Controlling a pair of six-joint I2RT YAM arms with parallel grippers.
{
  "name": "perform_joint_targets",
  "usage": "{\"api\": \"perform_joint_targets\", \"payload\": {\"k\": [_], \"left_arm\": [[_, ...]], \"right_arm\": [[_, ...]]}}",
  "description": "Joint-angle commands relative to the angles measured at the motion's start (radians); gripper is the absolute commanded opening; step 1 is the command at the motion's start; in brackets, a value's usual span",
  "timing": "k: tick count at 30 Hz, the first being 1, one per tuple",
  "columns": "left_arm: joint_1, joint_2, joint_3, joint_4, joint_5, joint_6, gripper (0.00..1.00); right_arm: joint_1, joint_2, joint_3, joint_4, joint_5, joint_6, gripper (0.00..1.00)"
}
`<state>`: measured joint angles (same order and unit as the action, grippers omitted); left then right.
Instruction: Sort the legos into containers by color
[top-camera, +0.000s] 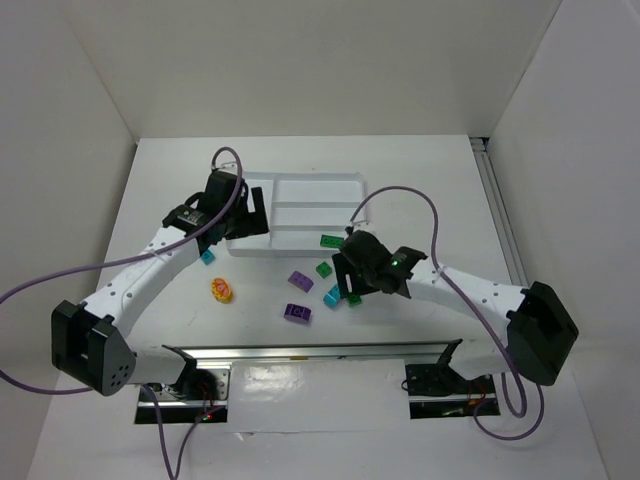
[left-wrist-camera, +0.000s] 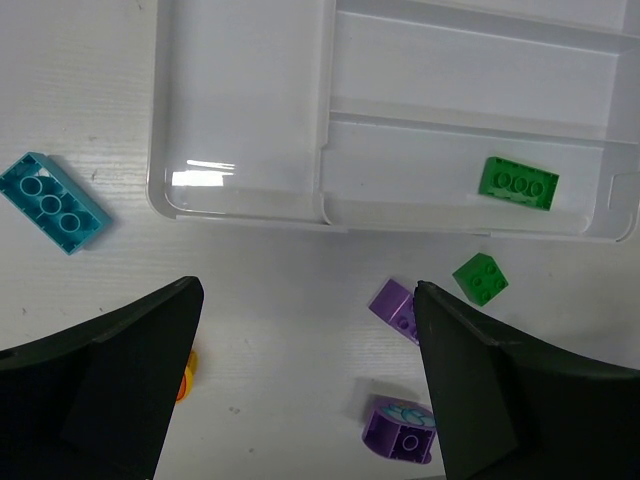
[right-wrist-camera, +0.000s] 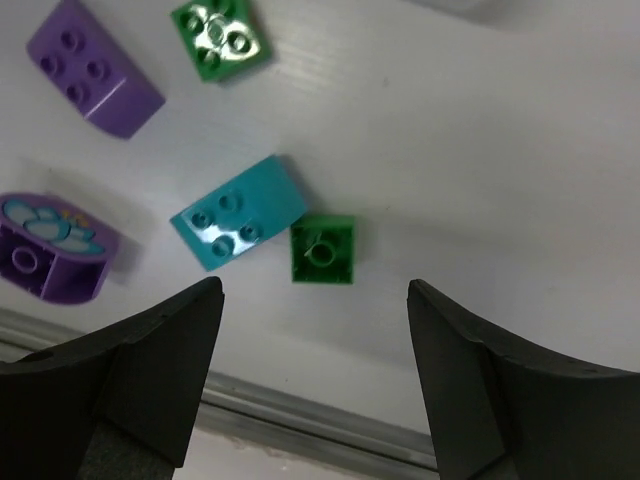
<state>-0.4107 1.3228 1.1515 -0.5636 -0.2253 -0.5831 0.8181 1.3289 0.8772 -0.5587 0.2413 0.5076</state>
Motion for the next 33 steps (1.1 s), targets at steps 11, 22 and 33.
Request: {"api": "perform_joint_targets", "payload": {"k": [11,22,33], "left_arm": [[0.003,0.007,0.028,0.001,0.032,-0.012,0.99],[0.003,0.007,0.028,0.001,0.032,-0.012,0.99],[0.003,0.007,0.037,0.001,0.032,-0.012,0.99]], "right_arm": [[0.141,0.121,-0.047,0.069,0.042,0.028,0.76],[0.05,0.145,-0.107,0.135,0.038,-0.02,0.72],[0.012,0.182,-0.106,0.2,-0.02,-0.061,0.44]]}}
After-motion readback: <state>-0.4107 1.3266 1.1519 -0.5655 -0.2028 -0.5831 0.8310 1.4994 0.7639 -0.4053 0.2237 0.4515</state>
